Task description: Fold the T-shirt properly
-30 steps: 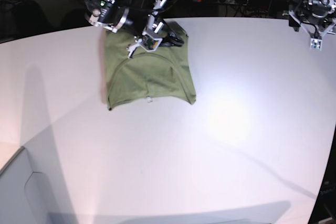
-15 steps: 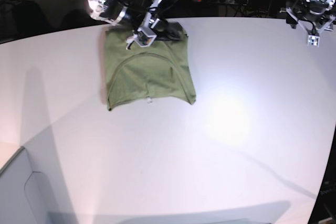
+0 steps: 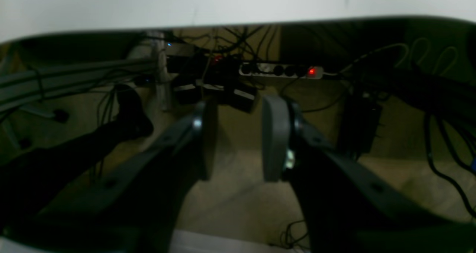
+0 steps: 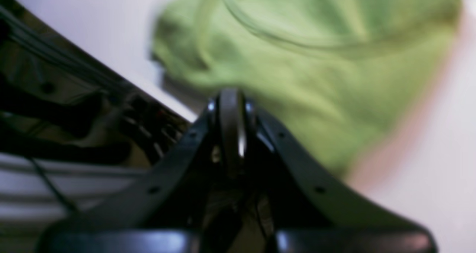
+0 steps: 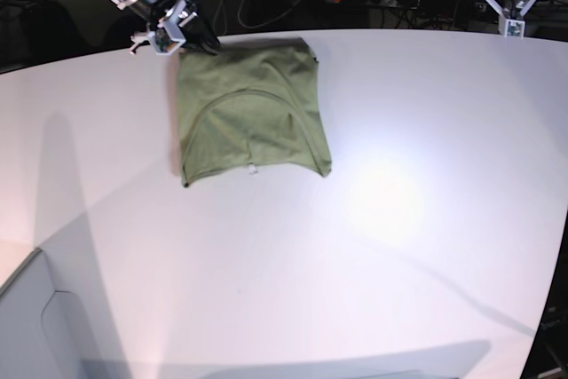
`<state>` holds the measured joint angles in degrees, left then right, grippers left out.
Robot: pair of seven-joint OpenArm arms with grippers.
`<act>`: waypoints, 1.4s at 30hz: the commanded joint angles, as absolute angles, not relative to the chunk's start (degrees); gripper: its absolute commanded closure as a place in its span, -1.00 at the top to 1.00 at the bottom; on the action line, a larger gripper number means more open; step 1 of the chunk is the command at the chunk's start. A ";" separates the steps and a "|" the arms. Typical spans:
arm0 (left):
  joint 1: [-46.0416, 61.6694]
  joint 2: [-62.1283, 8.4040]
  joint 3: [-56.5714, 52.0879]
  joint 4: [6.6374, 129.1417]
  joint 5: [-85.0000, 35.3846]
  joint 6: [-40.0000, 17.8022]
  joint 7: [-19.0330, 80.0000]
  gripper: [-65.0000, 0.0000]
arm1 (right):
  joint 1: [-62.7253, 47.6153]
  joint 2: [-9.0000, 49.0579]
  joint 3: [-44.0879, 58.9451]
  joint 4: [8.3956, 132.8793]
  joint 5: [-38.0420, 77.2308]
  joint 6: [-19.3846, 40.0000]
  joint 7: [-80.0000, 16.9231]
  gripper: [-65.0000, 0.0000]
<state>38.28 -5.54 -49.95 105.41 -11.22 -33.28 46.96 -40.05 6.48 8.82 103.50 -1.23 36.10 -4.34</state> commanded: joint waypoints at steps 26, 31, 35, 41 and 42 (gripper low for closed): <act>38.90 1.01 -36.88 74.59 -4.44 -32.31 23.34 -1.00 | -39.52 6.73 18.95 62.46 9.10 36.62 2.95 -1.00; 34.24 -1.45 -30.37 58.59 -0.66 -32.31 11.74 -1.00 | -34.68 6.46 15.43 50.68 9.01 36.53 6.29 -1.00; 26.86 -4.53 -27.47 41.54 0.31 -32.31 7.16 -1.00 | -28.88 6.73 10.24 39.08 8.92 36.53 6.81 -1.00; 18.95 -6.81 -21.49 24.57 0.66 -29.58 -1.71 -1.00 | -25.71 6.73 1.27 30.55 8.75 22.73 13.76 -1.00; 17.98 -7.08 -18.51 23.16 0.57 -26.86 -1.98 -1.00 | -25.19 6.73 -1.27 29.14 8.75 18.59 14.73 -1.00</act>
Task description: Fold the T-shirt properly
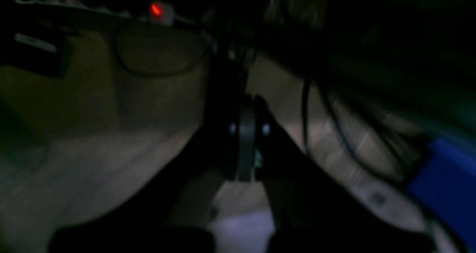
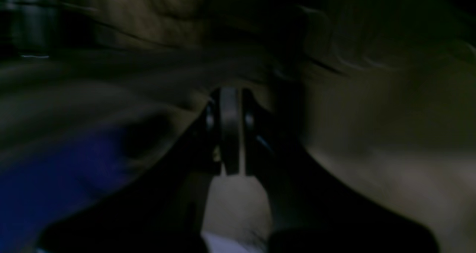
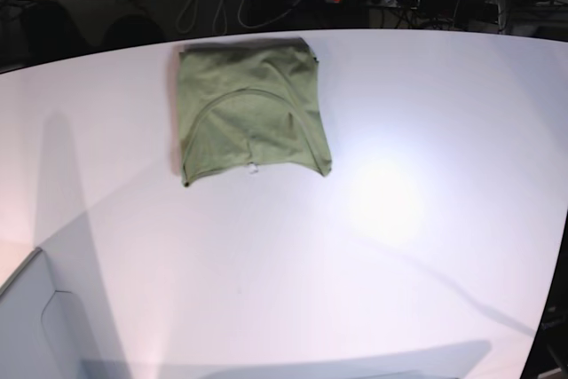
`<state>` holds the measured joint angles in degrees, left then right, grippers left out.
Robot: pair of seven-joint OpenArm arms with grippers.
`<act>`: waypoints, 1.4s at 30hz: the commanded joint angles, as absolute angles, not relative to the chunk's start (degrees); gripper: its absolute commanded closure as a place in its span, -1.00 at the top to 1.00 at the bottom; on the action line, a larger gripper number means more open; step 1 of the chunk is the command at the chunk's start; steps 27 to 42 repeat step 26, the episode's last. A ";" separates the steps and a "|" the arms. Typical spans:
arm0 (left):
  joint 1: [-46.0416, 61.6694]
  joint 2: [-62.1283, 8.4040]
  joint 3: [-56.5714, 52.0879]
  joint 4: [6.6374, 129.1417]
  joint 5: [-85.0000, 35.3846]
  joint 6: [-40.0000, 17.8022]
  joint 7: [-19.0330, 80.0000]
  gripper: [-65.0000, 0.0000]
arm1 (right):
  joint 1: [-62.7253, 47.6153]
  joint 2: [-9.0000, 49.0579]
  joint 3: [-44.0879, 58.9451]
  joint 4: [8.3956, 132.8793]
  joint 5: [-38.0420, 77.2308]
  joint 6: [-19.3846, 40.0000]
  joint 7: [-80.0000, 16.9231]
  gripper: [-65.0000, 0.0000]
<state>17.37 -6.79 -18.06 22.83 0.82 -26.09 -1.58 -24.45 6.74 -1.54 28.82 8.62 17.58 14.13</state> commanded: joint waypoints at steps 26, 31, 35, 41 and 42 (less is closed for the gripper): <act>13.93 -6.73 -9.71 18.68 0.22 -8.48 -2.07 -1.00 | -21.49 3.21 -16.48 20.97 8.92 -22.90 16.40 -1.00; 13.93 -6.73 -9.71 18.68 0.22 -8.48 -2.07 -1.00 | -21.49 3.21 -16.48 20.97 8.92 -22.90 16.40 -1.00; 13.93 -6.73 -9.71 18.68 0.22 -8.48 -2.07 -1.00 | -21.49 3.21 -16.48 20.97 8.92 -22.90 16.40 -1.00; 13.93 -6.73 -9.71 18.68 0.22 -8.48 -2.07 -1.00 | -21.49 3.21 -16.48 20.97 8.92 -22.90 16.40 -1.00; 13.93 -6.73 -9.71 18.68 0.22 -8.48 -2.07 -1.00 | -21.49 3.21 -16.48 20.97 8.92 -22.90 16.40 -1.00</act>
